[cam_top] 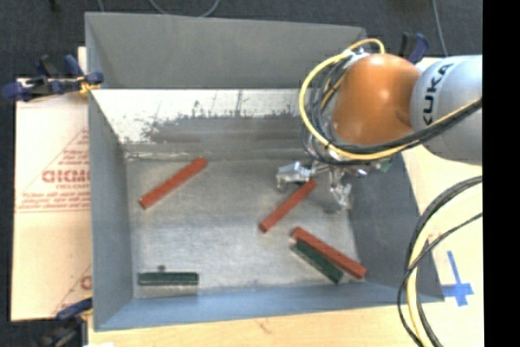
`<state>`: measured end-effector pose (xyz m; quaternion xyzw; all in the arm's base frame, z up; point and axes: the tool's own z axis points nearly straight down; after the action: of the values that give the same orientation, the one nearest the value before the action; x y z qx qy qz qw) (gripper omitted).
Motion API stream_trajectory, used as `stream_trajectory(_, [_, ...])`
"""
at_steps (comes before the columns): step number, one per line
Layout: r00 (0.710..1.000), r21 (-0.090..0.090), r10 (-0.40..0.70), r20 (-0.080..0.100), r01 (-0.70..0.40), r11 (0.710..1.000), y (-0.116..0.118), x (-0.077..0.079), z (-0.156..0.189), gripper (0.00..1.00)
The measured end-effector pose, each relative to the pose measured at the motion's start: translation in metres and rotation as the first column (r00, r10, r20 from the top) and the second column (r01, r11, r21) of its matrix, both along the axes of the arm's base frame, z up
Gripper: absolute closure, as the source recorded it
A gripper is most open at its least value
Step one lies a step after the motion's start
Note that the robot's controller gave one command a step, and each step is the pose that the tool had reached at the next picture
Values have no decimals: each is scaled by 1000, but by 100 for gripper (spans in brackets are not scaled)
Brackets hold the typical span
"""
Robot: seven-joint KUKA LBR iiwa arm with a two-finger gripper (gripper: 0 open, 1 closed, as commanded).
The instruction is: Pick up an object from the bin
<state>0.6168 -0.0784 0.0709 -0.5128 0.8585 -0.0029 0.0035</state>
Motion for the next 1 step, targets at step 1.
stream_trajectory(1, [1000,4,-3,1,3,1000,3,1,2,100])
